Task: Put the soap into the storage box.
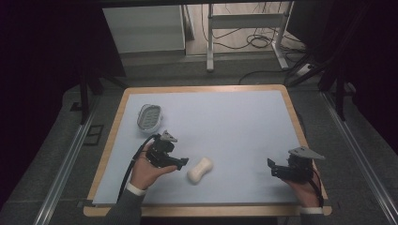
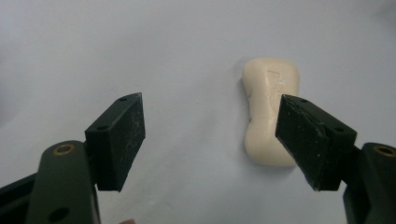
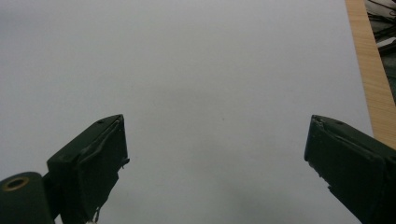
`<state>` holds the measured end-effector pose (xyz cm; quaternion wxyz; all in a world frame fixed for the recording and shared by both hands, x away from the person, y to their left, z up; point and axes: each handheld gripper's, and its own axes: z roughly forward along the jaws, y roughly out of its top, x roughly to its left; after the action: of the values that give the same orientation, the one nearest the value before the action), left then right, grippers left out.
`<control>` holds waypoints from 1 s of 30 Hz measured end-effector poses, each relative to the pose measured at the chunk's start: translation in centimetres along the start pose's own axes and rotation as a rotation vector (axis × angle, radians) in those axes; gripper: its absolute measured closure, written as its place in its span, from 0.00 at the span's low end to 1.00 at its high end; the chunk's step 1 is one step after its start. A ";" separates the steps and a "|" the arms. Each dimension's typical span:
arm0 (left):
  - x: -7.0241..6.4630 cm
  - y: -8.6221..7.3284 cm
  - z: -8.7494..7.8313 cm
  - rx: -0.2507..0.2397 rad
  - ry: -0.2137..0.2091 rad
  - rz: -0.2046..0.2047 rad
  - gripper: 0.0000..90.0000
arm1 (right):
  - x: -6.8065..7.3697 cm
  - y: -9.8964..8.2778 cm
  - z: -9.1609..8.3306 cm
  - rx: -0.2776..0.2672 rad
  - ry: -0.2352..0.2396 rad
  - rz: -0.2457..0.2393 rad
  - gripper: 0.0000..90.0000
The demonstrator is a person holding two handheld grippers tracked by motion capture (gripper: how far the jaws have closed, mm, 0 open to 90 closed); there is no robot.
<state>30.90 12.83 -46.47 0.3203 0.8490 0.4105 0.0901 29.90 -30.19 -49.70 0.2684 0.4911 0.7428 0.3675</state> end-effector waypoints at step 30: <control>-3.4 1.3 3.9 0.096 -0.031 0.070 0.30 | -0.3 -0.2 0.1 0.015 -0.008 0.009 0.07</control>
<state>31.15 7.89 -48.36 0.2822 0.8785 0.3795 0.0681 29.99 -30.50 -49.90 0.2660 0.4978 0.7423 0.3612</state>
